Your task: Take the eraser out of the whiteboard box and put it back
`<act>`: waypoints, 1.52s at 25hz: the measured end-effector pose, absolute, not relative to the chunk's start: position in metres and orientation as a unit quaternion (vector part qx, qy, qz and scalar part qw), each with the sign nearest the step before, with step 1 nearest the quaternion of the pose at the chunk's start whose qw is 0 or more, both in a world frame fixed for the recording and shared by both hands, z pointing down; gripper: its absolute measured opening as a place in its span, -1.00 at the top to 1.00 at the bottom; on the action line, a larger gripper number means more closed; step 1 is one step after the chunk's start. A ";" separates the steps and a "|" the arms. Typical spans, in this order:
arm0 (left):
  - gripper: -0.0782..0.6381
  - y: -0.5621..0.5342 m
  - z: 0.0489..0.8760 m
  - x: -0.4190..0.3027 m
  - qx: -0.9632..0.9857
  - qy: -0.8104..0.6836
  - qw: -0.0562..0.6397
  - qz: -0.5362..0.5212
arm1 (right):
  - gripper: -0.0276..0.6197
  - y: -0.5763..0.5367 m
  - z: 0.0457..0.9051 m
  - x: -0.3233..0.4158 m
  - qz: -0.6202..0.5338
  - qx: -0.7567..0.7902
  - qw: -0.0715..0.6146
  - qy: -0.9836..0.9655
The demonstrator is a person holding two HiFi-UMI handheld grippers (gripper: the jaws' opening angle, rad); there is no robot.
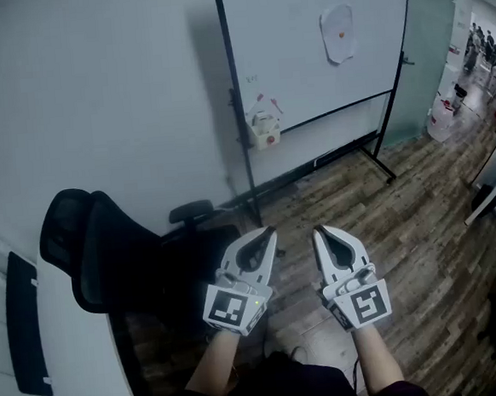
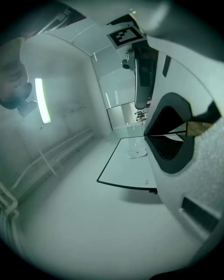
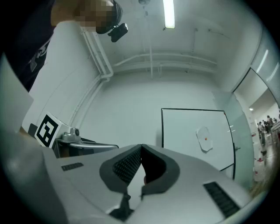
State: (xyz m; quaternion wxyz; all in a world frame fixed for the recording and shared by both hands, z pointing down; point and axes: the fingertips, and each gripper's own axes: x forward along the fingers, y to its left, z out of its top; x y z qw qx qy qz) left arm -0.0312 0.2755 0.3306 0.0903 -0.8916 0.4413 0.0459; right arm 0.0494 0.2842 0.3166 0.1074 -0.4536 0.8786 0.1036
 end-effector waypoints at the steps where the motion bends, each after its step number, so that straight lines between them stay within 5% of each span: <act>1: 0.76 0.276 0.331 -0.027 -0.892 0.440 0.092 0.043 | 0.91 0.285 0.316 0.052 0.104 -0.453 0.108 0.879; 38: 0.76 0.250 0.348 -0.079 -0.903 0.422 0.065 0.034 | 0.91 0.255 0.336 -0.009 0.078 -0.468 0.083 0.876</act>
